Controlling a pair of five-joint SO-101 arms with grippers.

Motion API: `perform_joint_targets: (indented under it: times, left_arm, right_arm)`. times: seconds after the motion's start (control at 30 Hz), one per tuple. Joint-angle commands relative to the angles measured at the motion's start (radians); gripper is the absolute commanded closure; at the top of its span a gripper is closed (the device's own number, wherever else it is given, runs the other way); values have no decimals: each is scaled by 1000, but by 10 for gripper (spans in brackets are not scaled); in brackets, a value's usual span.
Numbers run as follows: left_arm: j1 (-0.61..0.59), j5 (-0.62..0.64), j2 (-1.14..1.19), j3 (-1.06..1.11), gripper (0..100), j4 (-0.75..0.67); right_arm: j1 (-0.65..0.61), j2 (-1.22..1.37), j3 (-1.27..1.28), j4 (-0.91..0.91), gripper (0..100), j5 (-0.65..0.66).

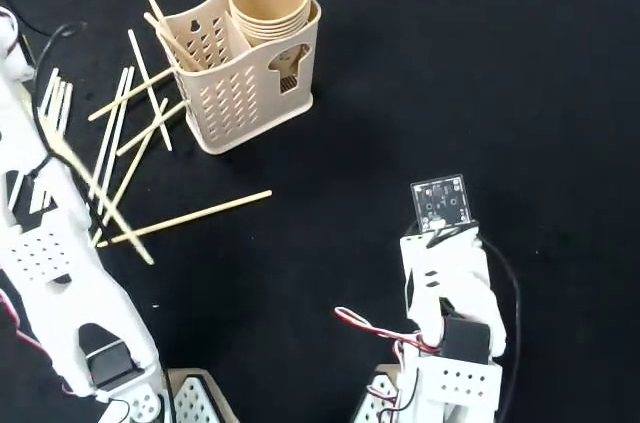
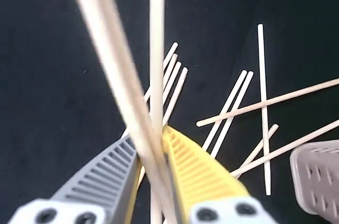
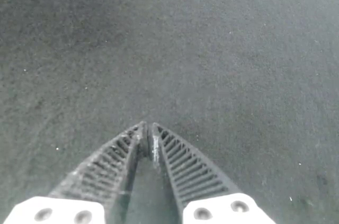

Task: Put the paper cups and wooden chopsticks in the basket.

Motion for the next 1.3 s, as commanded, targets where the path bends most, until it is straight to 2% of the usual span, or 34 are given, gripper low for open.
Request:
perform_joint_targets:
  times: [0.0, 0.13, 0.27, 0.47, 0.6, 0.7, 0.8, 1.03, 1.17, 1.27]
  left_arm:
    - [10, 52, -75, -38, 970, 2]
    - [10, 71, -84, 44, 972, 3]
    - [24, 69, -183, 278, 972, 3]
    - [62, 74, -457, 616, 971, -2]
    - [102, 74, -671, 805, 971, -80]
    - [113, 75, -835, 1026, 971, -259]
    - [116, 75, -1010, 1322, 971, -520]
    - [119, 77, -1379, 2017, 972, -1281]
    - [156, 77, -1533, 2246, 972, -1622]
    - [213, 77, -1626, 2335, 972, -1789]
  right_arm:
    - [-12, -67, 1, -5, 984, 8]
    - [-12, -67, 1, -5, 984, 8]
    - [-14, -67, 1, -5, 984, 8]
    - [-14, -67, 1, -5, 984, 8]
    - [-14, -67, 1, -5, 984, 8]
    - [-14, -67, 1, -2, 985, 8]
    - [-12, -67, 1, -2, 985, 8]
    - [-14, -67, 1, 0, 985, 8]
    - [-14, -67, 1, 0, 985, 8]
    - [-14, -67, 1, 0, 985, 8]
